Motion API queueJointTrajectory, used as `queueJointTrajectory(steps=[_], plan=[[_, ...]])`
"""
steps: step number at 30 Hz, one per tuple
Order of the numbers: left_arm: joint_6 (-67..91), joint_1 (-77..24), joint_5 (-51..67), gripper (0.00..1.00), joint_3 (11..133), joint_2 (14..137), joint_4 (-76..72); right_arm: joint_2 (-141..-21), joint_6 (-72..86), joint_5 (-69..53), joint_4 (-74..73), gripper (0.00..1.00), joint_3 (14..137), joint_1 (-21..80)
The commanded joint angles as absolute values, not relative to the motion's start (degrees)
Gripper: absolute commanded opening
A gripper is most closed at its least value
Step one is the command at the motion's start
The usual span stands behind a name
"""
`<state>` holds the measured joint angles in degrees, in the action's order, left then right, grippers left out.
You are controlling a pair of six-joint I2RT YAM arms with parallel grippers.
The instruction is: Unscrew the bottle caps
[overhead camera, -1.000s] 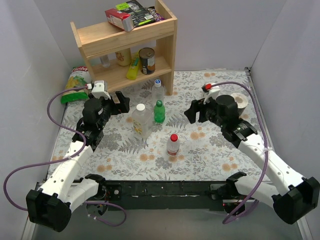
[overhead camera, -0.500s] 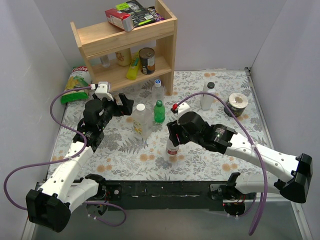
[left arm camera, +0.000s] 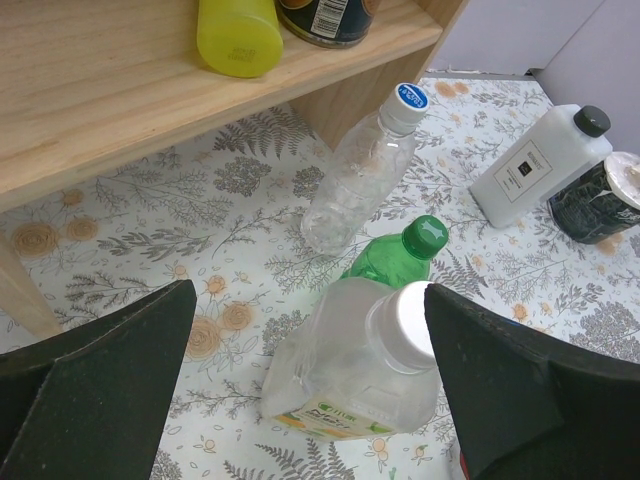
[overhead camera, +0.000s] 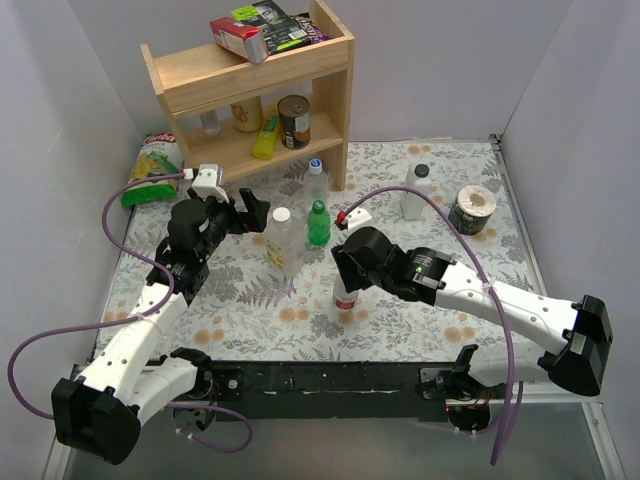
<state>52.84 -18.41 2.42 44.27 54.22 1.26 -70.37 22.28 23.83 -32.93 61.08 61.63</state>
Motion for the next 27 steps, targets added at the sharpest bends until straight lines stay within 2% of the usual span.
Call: queueJointTrajectory(steps=[1,7,8,10,11,12,13,14,20,27], plan=[[52.4,-18.6,2.8,0.98,43.7,52.9,0.8,-73.1,21.7,24.2,-30.4,0.59,64.2,61.9],[52.1,-18.6,2.4,0.98,43.8,52.7,0.9,-73.8,21.4,24.1,-29.4,0.54,64.1,61.8],[52.0,-18.7,2.4,0.98,43.8,52.6,0.9,-73.8,21.4,23.9,-28.9,0.46,64.0,61.8],[51.9,-18.7,2.4,0.98,43.8,52.6,0.9,-74.3,21.3,23.7,-28.7,0.38,64.1,61.8],[51.4,-18.7,2.6,0.98,43.8,52.6,0.9,-74.4,21.1,23.6,-28.7,0.28,64.2,61.8],[50.8,-18.8,3.2,0.98,43.7,52.6,0.5,-74.5,21.0,23.6,-28.7,0.23,64.2,61.5],[48.8,-18.8,3.4,0.98,43.9,52.6,0.4,-74.6,21.1,23.0,-28.4,0.15,64.2,61.1],[48.2,-18.9,3.6,0.98,44.2,52.6,0.4,-74.5,20.6,22.3,-27.3,0.12,63.6,60.5],[42.8,-21.2,12.0,0.98,55.3,56.2,-2.3,-72.5,17.1,13.9,-24.0,0.09,63.1,50.7],[39.5,-32.6,43.6,0.98,66.8,70.5,-1.2,-67.0,12.2,2.9,-24.8,0.09,66.4,37.7]])
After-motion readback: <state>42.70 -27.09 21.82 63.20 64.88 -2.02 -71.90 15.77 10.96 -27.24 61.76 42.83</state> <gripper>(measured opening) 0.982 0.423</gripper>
